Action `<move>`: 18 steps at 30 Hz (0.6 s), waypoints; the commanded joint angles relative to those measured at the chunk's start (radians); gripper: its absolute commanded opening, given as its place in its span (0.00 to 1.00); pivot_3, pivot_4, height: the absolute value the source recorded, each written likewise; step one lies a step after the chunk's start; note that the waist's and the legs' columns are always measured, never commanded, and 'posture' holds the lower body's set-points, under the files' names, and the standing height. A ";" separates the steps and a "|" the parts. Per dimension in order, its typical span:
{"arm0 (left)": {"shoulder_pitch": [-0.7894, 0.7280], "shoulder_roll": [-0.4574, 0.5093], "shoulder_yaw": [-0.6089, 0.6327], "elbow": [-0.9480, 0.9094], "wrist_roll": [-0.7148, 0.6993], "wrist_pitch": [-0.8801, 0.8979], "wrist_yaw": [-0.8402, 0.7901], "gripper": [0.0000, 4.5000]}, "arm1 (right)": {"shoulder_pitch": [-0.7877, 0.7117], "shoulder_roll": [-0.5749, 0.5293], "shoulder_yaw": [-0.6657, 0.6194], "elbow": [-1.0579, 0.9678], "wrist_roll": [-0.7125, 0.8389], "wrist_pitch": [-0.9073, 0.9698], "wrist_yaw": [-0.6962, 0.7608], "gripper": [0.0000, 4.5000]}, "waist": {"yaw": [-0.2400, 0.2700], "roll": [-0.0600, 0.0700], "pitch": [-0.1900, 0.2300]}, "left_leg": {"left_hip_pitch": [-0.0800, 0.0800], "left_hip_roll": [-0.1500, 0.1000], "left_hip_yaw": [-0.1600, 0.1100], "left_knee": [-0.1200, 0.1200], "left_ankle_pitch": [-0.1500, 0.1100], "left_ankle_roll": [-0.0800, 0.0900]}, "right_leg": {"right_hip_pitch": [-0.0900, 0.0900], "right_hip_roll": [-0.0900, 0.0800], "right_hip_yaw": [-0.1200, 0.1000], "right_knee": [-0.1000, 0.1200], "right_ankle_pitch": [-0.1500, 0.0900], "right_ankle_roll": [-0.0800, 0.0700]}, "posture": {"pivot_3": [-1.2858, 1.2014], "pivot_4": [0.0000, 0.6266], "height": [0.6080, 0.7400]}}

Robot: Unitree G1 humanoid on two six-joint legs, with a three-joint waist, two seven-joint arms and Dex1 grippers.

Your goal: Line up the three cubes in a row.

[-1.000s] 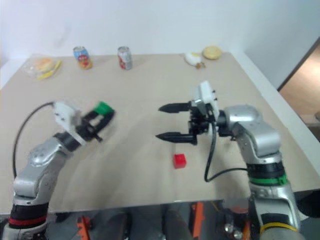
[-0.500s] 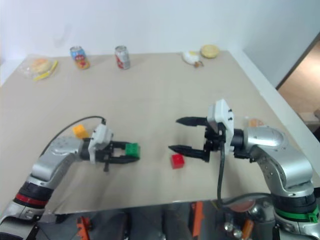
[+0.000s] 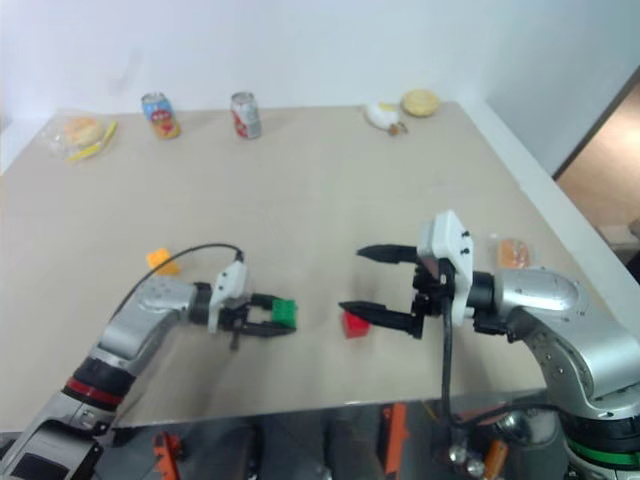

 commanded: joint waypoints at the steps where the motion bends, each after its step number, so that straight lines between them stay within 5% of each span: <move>1: -0.014 -0.009 -0.012 -0.012 0.021 -0.033 0.003 0.30 | 0.009 -0.024 -0.032 -0.045 0.028 -0.007 0.002 1.00 | 0.000 0.000 0.000 | 0.000 0.000 0.000 0.000 0.000 0.000 | 0.000 0.000 0.000 0.000 0.000 0.000 | 0.52 0.24 1.00; 16: -0.015 -0.026 -0.023 0.009 0.048 -0.065 0.005 0.30 | 0.018 -0.036 -0.024 -0.041 0.023 -0.022 -0.008 1.00 | 0.000 0.000 0.000 | 0.000 0.000 0.000 0.000 0.000 0.000 | 0.000 0.000 0.000 0.000 0.000 0.000 | 0.52 0.24 1.00; 18: -0.015 -0.027 -0.023 0.010 0.049 -0.063 0.003 0.53 | 0.016 -0.037 -0.023 -0.037 0.022 -0.024 -0.006 1.00 | 0.000 0.000 0.000 | 0.000 0.000 0.000 0.000 0.000 0.000 | 0.000 0.000 0.001 0.000 0.000 0.000 | 0.52 0.24 1.00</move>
